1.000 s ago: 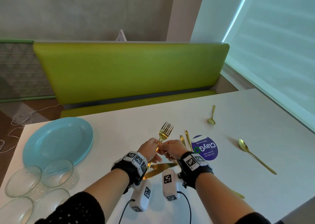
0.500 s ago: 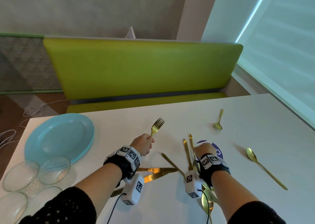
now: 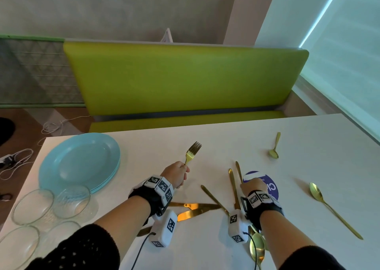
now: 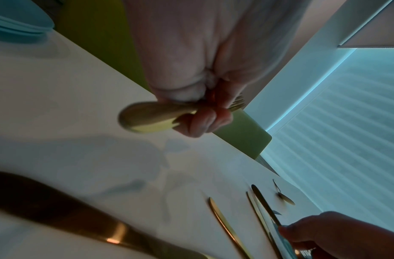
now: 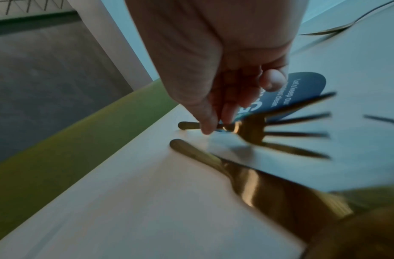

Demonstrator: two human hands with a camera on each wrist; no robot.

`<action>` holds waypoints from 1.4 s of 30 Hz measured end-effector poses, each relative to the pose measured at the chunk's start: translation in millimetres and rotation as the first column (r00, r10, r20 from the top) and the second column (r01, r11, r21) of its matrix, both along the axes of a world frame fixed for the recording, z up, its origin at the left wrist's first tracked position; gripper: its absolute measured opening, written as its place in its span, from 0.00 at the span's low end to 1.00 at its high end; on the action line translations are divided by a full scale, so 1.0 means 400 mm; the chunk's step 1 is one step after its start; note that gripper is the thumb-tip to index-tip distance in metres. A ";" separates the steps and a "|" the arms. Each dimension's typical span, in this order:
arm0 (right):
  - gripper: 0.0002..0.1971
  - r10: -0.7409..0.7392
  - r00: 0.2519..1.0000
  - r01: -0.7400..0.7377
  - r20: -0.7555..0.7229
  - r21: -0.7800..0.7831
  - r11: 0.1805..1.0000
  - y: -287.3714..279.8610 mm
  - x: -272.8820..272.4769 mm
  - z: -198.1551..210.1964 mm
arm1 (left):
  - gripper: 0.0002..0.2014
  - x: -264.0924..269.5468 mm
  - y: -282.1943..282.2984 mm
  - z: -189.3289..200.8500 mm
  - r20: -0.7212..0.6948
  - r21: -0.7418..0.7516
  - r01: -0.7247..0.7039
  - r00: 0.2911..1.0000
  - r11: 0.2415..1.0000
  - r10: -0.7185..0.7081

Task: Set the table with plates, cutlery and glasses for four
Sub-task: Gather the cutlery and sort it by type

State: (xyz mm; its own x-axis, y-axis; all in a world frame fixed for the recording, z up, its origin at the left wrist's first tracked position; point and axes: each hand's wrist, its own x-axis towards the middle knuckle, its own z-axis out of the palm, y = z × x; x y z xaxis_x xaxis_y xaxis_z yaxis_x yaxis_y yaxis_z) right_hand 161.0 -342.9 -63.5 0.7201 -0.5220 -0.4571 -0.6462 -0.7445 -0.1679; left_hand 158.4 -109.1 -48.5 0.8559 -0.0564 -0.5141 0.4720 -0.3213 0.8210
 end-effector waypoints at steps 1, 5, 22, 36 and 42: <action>0.13 0.021 1.000 -0.021 0.011 -0.014 1.000 0.005 0.000 0.009 | 0.14 0.000 0.001 0.004 0.002 0.021 0.007 1.000 1.000 -0.007; 0.15 0.238 0.969 -0.221 0.072 -0.186 0.957 0.039 0.008 0.071 | 0.13 0.008 0.006 0.028 0.043 0.218 0.050 0.997 0.975 -0.061; 0.13 0.937 0.341 -0.867 -0.078 -0.411 0.281 0.221 -0.123 0.183 | 0.12 -0.084 -0.058 0.052 -0.036 0.366 0.470 0.870 0.803 -0.492; 0.12 0.904 0.415 -0.830 0.102 -0.364 0.422 0.171 -0.204 0.157 | 0.11 -0.168 -0.119 0.043 -0.150 0.080 0.440 0.892 0.894 -0.426; 0.10 0.723 0.631 -0.672 0.280 -0.268 0.690 0.103 -0.231 0.150 | 0.12 -0.161 -0.140 0.048 -0.106 0.272 0.529 0.847 0.804 -0.522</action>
